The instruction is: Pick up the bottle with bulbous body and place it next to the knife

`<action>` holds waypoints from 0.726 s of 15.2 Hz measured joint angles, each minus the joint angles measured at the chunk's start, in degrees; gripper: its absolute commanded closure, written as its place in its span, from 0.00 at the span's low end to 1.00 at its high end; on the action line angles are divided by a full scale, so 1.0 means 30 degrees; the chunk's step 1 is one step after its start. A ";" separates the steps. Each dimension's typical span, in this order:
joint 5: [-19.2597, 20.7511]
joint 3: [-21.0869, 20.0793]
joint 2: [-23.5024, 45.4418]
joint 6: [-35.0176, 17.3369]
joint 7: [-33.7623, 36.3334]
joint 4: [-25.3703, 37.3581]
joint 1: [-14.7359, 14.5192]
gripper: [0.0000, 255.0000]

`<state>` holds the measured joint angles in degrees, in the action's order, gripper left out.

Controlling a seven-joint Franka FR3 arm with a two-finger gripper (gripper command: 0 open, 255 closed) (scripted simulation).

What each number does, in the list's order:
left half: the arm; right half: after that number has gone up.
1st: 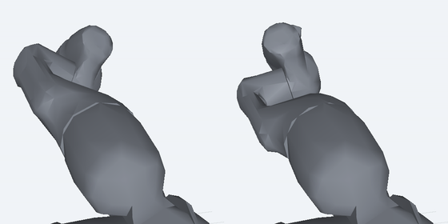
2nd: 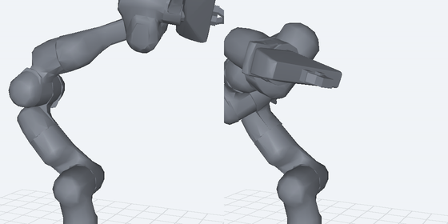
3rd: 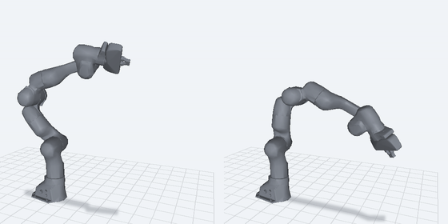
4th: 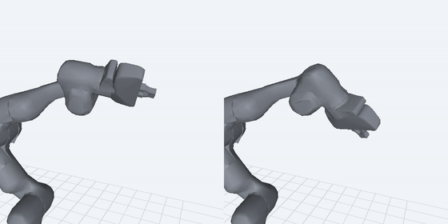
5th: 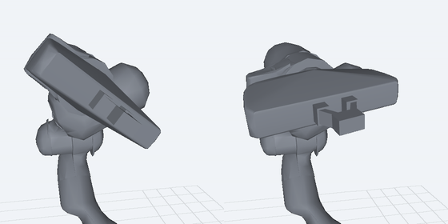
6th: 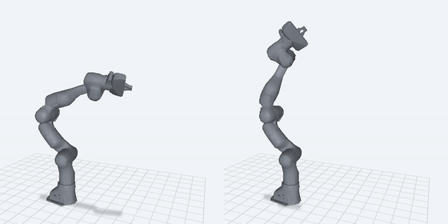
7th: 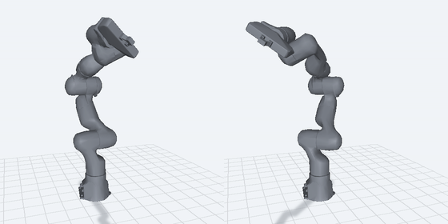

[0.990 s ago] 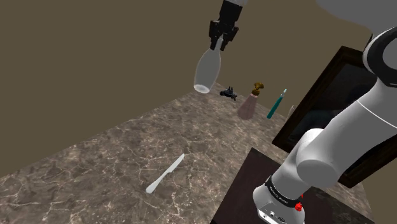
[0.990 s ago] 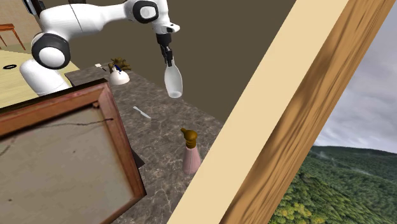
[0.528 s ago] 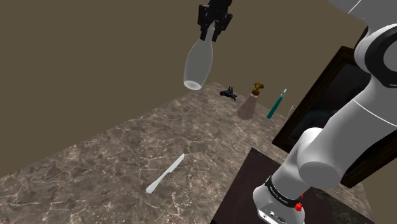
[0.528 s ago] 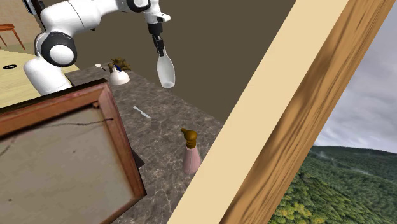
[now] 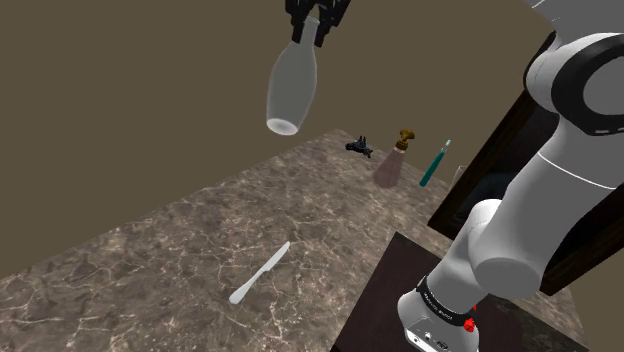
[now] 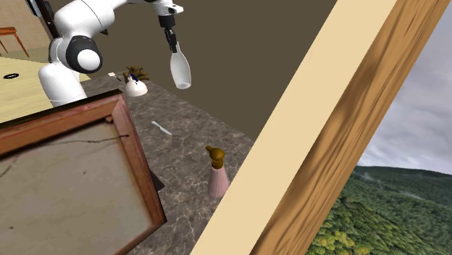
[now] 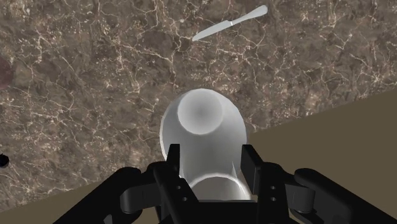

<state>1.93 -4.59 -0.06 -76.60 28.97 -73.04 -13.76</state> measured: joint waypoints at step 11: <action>-0.0134 -0.0009 -0.1469 -0.3027 0.0166 -0.4512 -0.0020 1.00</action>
<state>1.53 -4.62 -4.47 -85.69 29.46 -86.58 -13.82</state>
